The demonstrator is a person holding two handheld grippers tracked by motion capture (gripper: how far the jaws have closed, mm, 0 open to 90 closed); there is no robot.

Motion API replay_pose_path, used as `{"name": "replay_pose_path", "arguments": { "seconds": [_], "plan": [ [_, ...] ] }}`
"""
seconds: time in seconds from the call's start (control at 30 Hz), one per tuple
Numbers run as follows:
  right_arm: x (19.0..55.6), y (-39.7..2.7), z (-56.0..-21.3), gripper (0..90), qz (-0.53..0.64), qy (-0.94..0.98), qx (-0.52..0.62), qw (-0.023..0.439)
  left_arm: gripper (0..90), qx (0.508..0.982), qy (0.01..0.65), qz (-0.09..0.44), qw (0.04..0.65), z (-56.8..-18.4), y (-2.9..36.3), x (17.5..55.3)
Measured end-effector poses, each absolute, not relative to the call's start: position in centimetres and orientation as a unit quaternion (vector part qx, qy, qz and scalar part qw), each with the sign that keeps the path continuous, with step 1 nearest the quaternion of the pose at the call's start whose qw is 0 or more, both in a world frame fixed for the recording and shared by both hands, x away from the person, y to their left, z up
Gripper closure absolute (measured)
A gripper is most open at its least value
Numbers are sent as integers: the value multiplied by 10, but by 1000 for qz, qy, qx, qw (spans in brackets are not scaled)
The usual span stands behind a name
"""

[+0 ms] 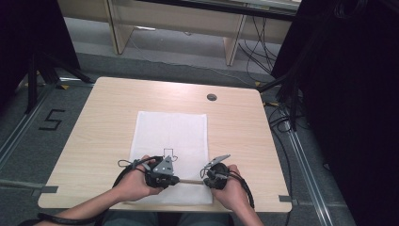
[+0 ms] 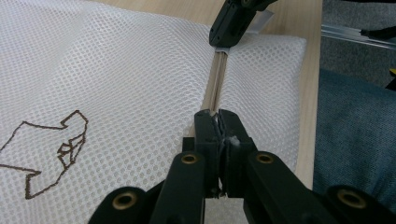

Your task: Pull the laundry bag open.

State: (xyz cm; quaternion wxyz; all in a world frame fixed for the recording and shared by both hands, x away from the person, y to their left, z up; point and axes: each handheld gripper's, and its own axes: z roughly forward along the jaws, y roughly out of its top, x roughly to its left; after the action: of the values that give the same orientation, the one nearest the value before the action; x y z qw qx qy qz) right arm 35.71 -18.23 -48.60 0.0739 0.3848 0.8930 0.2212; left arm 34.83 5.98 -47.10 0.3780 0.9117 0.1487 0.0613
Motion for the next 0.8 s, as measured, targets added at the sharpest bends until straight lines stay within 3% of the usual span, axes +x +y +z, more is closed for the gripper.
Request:
{"name": "replay_pose_path", "arguments": {
  "seconds": [0.8],
  "plan": [
    [357, -181, -485, 900, 219, 892, 388, 72, 874, 906, 162, 59, 387, -470, 78, 346]
  ]
}}
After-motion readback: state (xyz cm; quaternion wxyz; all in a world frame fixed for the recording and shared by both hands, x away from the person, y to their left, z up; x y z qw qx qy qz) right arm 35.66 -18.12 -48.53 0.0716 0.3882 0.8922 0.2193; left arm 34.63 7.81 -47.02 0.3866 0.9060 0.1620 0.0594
